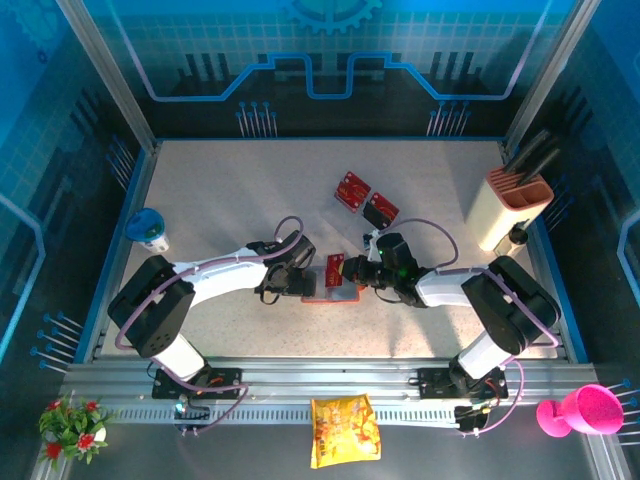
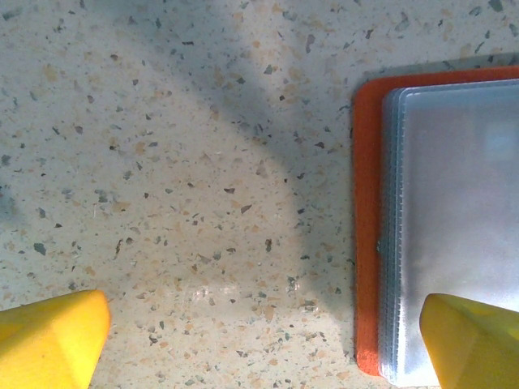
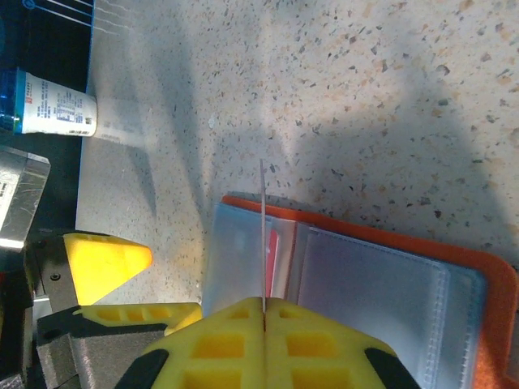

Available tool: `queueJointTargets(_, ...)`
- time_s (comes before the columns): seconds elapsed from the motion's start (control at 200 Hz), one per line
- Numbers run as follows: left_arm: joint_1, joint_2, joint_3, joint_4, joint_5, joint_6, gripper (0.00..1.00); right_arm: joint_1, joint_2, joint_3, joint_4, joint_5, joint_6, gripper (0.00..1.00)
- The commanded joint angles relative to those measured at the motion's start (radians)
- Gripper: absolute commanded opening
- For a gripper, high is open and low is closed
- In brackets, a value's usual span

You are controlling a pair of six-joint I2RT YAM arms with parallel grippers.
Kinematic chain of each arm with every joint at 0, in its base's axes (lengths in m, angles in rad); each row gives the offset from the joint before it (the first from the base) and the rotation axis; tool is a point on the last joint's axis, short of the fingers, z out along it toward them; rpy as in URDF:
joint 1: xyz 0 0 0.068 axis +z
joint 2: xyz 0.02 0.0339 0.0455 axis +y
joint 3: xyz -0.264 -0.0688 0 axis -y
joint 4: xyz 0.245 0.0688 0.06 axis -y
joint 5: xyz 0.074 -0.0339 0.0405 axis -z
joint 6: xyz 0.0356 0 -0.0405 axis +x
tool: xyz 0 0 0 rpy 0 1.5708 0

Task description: Put the credit cards into the card holder

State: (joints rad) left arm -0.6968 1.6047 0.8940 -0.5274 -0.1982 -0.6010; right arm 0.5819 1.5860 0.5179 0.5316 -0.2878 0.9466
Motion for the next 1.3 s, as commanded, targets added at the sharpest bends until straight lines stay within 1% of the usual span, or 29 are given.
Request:
queueJointTargets(0.0,-0.005,0.017,-0.013,-0.036,-0.016,-0.003,0.99,0.009,0.024,-0.014,0.042,0.011,0.008,0.00)
queueJointTargets(0.39,-0.005,0.010,-0.001,-0.039,-0.014,-0.003,0.99,0.012,0.041,-0.021,0.054,-0.010,0.012,0.00)
queueJointTargets(0.645,-0.005,-0.009,0.057,-0.049,-0.018,0.013,0.99,0.011,0.040,-0.028,0.056,-0.013,0.014,0.00)
queueJointTargets(0.845,-0.005,0.022,0.091,-0.049,-0.021,0.033,0.99,0.011,0.040,-0.035,0.057,-0.015,0.014,0.00)
queueJointTargets(1.071,-0.005,0.059,0.080,-0.049,-0.030,0.047,0.99,0.011,0.033,-0.049,0.068,-0.010,0.020,0.00)
queueJointTargets(1.296,-0.005,0.062,0.043,-0.050,-0.033,0.034,0.99,0.011,0.034,-0.055,0.074,-0.011,0.021,0.00)
